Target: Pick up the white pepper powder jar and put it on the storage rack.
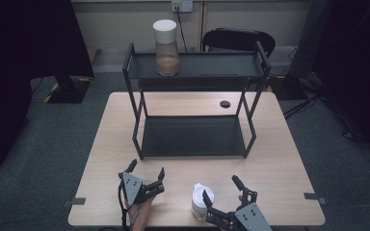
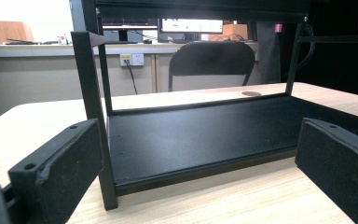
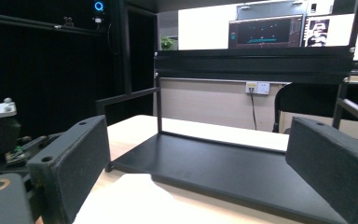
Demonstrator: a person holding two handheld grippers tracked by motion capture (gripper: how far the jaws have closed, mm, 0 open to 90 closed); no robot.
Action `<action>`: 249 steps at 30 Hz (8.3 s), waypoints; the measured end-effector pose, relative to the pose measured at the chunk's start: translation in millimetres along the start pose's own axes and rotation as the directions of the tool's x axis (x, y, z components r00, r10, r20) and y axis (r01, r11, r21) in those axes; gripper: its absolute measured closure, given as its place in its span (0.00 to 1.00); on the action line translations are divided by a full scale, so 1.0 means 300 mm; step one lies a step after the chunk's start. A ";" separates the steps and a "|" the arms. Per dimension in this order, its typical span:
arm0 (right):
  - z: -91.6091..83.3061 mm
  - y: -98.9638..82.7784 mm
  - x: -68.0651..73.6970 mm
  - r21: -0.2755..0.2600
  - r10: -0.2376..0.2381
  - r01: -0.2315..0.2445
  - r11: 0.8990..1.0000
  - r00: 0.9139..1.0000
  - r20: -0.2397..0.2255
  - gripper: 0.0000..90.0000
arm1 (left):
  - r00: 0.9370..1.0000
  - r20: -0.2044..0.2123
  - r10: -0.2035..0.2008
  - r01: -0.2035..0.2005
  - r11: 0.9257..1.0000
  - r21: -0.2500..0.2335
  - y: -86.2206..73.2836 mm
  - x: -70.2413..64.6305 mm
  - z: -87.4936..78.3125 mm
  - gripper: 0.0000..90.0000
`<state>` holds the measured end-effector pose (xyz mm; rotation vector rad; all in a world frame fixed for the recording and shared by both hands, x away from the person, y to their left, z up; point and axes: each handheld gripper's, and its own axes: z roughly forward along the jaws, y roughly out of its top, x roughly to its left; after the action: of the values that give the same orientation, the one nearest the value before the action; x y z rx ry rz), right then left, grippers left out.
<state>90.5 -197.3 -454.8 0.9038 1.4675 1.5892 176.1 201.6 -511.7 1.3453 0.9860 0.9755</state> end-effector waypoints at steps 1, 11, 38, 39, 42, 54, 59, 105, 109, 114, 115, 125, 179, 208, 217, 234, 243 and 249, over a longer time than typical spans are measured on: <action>0.000 -0.002 0.005 0.003 0.002 -0.002 1.000 1.000 -0.010 0.06 | 1.000 0.000 -0.001 0.001 1.000 0.000 0.000 0.000 0.000 0.00; 0.004 -0.020 0.053 0.028 -0.026 0.027 0.999 0.999 -0.038 0.07 | 1.000 0.000 -0.001 0.001 1.000 0.000 0.000 0.000 0.000 0.01; 0.028 -0.106 0.055 0.169 0.001 0.012 0.985 0.997 -0.073 0.26 | 1.000 -0.005 -0.002 0.002 1.000 0.000 0.000 -0.002 -0.001 0.01; 0.029 -0.107 0.056 0.173 0.001 0.012 0.985 0.997 -0.071 0.27 | 1.000 -0.005 -0.003 0.003 1.000 0.000 0.000 -0.002 0.000 0.01; 0.031 -0.113 0.054 0.176 0.004 0.010 0.984 0.997 -0.078 0.30 | 1.000 -0.005 -0.002 0.002 1.000 0.000 0.000 -0.003 -0.001 0.01; 0.036 -0.106 0.050 0.189 0.003 0.014 0.982 0.996 -0.088 0.34 | 1.000 -0.002 0.000 0.000 1.000 -0.001 0.000 -0.001 0.000 0.01; 0.035 -0.102 0.052 0.193 0.001 0.016 0.981 0.996 -0.087 0.34 | 1.000 -0.003 0.000 0.000 1.000 0.000 0.000 -0.002 0.000 0.01; 0.113 0.058 -0.042 0.151 -0.005 0.024 0.988 0.992 -0.125 0.34 | 1.000 -0.013 -0.001 0.001 1.000 0.001 0.001 -0.008 0.000 0.02; 0.131 0.087 -0.052 0.148 -0.012 0.031 0.989 0.992 -0.127 0.34 | 1.000 -0.012 0.000 0.000 1.000 0.001 0.001 -0.007 0.000 0.02; 0.154 0.122 -0.066 0.147 -0.011 0.030 0.989 0.992 -0.127 0.34 | 1.000 -0.012 -0.001 0.001 1.000 0.001 0.001 -0.007 0.000 0.02; 0.157 0.127 -0.068 0.147 -0.011 0.030 0.989 0.992 -0.126 0.34 | 1.000 -0.012 -0.001 0.001 1.000 0.001 0.001 -0.007 0.000 0.02; 0.200 0.197 -0.094 0.132 -0.012 0.029 0.991 0.992 -0.128 0.34 | 1.000 -0.010 0.000 0.000 1.000 0.001 0.001 -0.006 0.000 0.02; 0.612 0.629 -0.194 0.073 -0.090 0.090 0.993 0.996 0.001 0.34 | 1.000 0.003 0.001 -0.001 1.000 0.000 0.000 0.000 -0.001 0.02; 0.814 0.833 -0.244 0.075 -0.052 0.048 0.996 0.998 0.047 0.34 | 1.000 0.005 0.001 -0.001 1.000 0.000 0.000 0.002 -0.001 0.02; 0.891 0.854 -0.273 0.079 -0.030 0.023 0.997 0.996 0.083 0.34 | 1.000 0.007 0.004 -0.004 1.000 0.000 0.000 0.003 -0.001 0.02; 1.002 0.831 -0.287 0.111 -0.021 0.010 0.994 0.994 0.105 0.34 | 1.000 0.010 0.002 -0.002 1.000 0.000 0.000 0.005 -0.001 0.02; 1.005 0.808 -0.295 0.110 0.007 -0.018 0.994 0.995 0.099 0.34 | 1.000 0.007 0.002 -0.002 1.000 0.001 0.001 0.003 -0.001 0.02; 1.006 0.813 -0.295 0.117 0.005 -0.017 0.993 0.995 0.100 0.33 | 1.000 0.007 0.004 -0.004 1.000 0.000 0.000 0.003 -0.001 0.02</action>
<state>380.7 -150.2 -186.5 1.0454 1.5008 1.4559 176.0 202.6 -511.6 1.3508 0.9780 0.9731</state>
